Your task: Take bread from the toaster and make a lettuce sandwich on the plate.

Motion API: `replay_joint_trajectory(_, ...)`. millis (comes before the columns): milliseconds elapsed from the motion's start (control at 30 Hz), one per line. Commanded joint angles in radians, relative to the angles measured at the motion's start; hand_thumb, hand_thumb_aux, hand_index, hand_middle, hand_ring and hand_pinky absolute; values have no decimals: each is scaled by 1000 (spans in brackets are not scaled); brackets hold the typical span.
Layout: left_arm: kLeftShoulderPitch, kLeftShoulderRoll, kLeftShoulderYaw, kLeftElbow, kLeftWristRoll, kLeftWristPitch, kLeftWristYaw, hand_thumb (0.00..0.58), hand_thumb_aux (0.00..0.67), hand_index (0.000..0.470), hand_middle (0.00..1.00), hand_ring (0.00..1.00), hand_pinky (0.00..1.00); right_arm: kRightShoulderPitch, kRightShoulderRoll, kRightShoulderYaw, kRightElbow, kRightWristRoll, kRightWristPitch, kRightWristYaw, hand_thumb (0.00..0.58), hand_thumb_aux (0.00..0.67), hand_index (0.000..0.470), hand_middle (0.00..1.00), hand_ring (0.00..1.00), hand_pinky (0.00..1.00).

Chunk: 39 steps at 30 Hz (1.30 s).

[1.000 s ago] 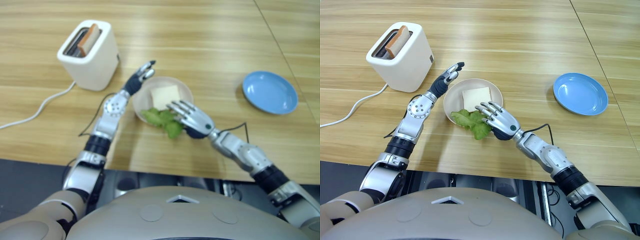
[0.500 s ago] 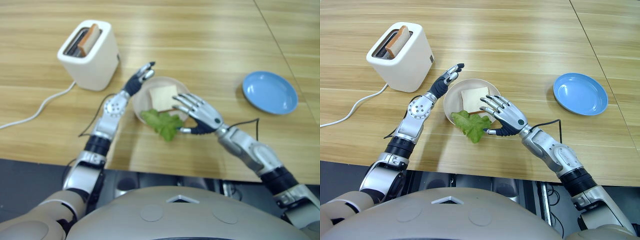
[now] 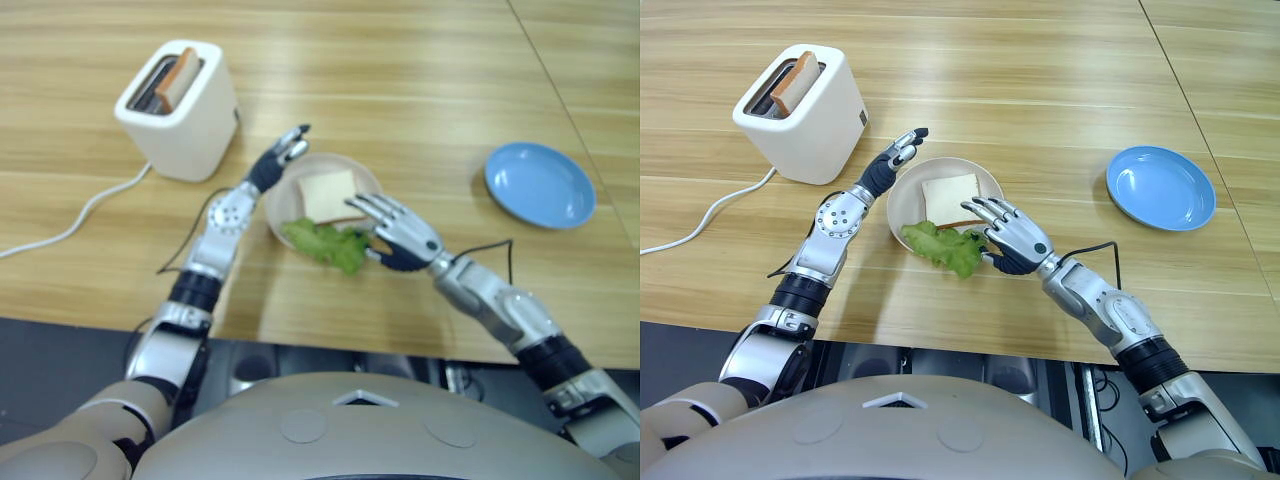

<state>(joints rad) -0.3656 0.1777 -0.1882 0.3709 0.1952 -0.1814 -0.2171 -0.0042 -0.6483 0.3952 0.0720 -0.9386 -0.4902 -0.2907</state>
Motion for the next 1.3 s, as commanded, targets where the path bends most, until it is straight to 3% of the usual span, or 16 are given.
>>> replay_joint_trajectory(33, -1, 4, -3, 17, 6, 0, -2, 0, 0, 0, 0, 0, 0, -1, 1, 2, 14, -5, -9, 5, 580, 670, 460, 0, 0, 0)
replay_joint_trajectory(400, -1, -1, -4, 22, 6, -1, 1, 0, 0, 0, 0, 0, 0, -11, -18, -63, -44, 56, -28, 18, 580, 670, 460, 0, 0, 0)
replay_joint_trajectory(700, -13, -9, -5, 46, 7, -8, 7, 0, 0, 0, 0, 0, 0, -179, -11, -164, -84, 174, -52, 72, 580, 670, 460, 0, 0, 0)
replay_joint_trajectory(1033, -32, -15, -7, 110, 6, -30, 13, 0, 0, 0, 0, 0, 0, -423, 69, -139, 132, 208, -111, 75, 580, 670, 460, 0, 0, 0)
replay_joint_trajectory(1300, -60, -21, -6, 200, 9, -52, 30, 0, 0, 0, 0, 0, 0, -530, 165, -115, 293, 246, -174, 80, 580, 670, 460, 0, 0, 0)
